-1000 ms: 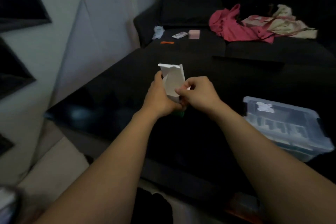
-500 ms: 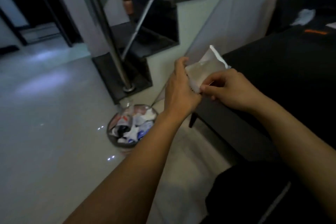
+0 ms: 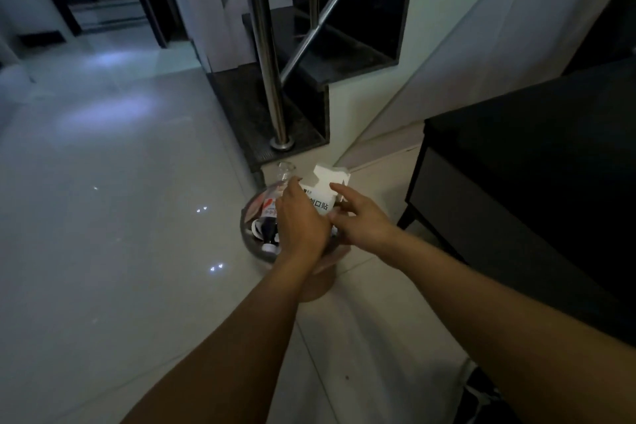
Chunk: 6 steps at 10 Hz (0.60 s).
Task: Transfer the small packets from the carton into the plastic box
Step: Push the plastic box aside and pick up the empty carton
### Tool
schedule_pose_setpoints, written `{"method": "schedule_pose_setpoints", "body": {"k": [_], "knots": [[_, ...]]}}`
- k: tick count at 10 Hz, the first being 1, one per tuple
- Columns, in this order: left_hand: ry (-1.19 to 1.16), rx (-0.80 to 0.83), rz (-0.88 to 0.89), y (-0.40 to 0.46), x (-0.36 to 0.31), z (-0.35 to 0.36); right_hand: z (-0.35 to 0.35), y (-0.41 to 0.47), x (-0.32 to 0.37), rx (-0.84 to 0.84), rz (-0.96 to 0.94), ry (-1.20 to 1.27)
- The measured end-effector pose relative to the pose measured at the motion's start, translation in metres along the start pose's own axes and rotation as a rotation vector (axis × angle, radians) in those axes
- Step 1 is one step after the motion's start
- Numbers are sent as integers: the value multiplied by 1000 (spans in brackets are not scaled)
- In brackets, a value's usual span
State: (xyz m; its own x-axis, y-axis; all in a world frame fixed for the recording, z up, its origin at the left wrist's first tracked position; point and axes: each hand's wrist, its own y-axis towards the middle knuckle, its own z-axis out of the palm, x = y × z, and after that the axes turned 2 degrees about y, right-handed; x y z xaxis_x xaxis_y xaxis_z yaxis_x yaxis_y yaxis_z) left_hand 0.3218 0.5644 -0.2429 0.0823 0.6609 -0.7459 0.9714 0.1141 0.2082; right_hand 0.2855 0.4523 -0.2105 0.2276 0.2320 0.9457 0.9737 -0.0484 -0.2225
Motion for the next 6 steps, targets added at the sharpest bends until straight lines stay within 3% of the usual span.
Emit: {"method": "schedule_pose_setpoints", "body": {"k": [1,2,4,6], "knots": [[-46,-9,-41,13,14,17,7,1,-8,34,55,152],[74,-34,-58,30,25,42,13,9,-17,61,144,306],[493,271,-90,26,41,55,1,10,-47,59,169,215],[495,308,176,35,7,48,-45,-15,-37,-40,163,70]]}}
